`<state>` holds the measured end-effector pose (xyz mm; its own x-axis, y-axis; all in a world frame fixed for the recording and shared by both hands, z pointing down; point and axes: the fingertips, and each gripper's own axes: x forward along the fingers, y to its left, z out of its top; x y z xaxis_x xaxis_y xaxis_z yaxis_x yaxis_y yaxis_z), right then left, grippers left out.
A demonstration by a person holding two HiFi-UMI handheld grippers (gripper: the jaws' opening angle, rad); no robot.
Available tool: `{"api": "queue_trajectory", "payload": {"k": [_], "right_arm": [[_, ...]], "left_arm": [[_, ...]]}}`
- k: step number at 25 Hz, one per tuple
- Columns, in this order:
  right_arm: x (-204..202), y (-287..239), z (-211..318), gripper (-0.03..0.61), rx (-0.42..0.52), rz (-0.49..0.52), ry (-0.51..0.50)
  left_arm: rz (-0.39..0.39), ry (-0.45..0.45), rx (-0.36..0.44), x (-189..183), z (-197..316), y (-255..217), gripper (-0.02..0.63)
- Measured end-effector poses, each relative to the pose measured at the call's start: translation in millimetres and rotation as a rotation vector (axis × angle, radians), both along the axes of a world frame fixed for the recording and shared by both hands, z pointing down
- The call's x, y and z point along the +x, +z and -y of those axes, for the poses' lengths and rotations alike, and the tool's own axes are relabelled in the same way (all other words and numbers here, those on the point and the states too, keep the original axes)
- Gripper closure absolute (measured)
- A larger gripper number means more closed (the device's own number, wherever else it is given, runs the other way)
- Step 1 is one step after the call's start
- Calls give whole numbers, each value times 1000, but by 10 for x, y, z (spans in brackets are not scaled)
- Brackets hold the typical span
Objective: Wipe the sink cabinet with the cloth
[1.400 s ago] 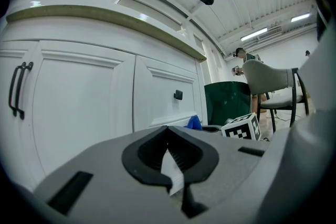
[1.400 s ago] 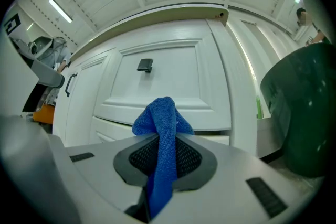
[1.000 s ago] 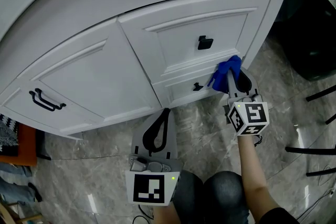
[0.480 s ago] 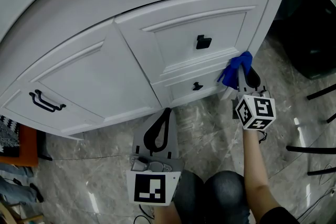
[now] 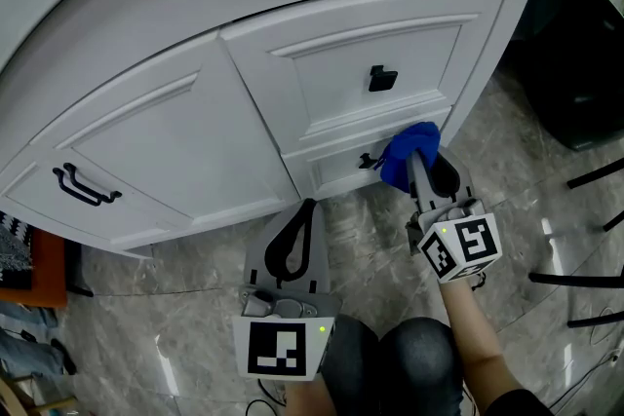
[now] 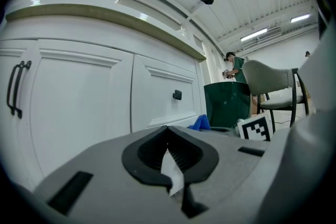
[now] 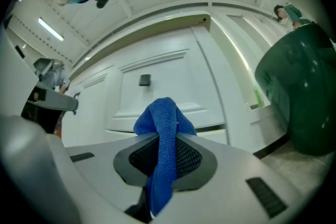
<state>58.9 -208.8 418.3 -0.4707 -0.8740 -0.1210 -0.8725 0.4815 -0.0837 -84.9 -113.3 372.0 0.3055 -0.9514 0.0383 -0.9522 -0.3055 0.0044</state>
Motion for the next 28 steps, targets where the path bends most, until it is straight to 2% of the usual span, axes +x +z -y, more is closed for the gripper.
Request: {"api": "queue_trajectory", "payload": {"k": [5,9,17,21,26,28], "right_arm": [[-852,188,-265,520,1,-108,-208],[-1325,311,-409,520,4,-182,-316],[-1742,595,-303,521,-30,-275,-355],[-1787,653,-241,522,-19,-300,-357],[-1747,678,-234,522,11,-323,-363],[-1677,696,-200,522,10,-331,-334]], "left_arm": [[-5,-21,-1,-92,15,17,609],[-2,-37,-3,-191,7,29,609],[18,-42,-4,-335,-7,68,609],[-23,-47,-5,-325,19,66,609],[28,-18,-8,-303,7,113,609],[16,-21,-7,-293,6,97,609]]}}
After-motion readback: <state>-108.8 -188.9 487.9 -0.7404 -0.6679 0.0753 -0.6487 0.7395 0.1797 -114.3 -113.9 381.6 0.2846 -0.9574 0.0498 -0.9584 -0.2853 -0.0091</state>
